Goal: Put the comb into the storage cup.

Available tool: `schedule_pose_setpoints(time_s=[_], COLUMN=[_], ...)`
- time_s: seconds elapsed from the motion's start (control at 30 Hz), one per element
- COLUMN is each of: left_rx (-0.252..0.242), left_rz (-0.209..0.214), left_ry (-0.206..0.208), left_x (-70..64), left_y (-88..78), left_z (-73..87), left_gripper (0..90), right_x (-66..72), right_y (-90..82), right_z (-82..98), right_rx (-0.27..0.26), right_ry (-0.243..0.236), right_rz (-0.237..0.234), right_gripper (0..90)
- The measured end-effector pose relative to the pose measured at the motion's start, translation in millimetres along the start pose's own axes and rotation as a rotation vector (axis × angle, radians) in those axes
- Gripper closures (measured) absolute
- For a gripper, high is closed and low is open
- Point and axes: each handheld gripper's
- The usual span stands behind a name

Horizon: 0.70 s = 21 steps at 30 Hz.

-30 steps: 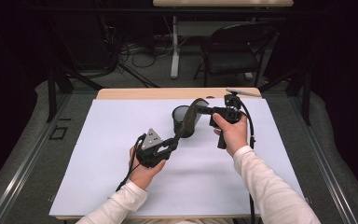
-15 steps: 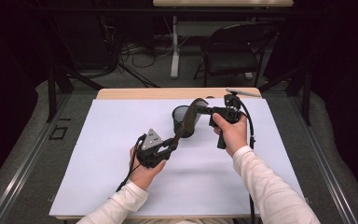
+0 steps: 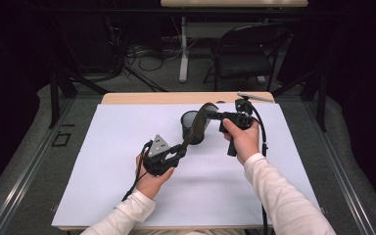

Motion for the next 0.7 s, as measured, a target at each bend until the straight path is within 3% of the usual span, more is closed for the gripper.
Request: schedule_pose_setpoints(time_s=[0.7], left_rx=[-0.017], left_rz=[-0.013], left_ry=[-0.037], left_x=[6.7], left_y=[-0.4], left_z=[-1.2], left_gripper=[46.3], right_x=[-1.8], right_y=[-4.1], right_z=[-3.4], right_rx=[-0.037], right_ry=[-0.018], right_rz=[0.024], right_gripper=[87.5])
Point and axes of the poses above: each handheld gripper's, and its own axes: y roughly forward along the jaws, z roughly out of its underside, x roughly to its left, and after that the axes turned 12 degrees about -z, right-handed
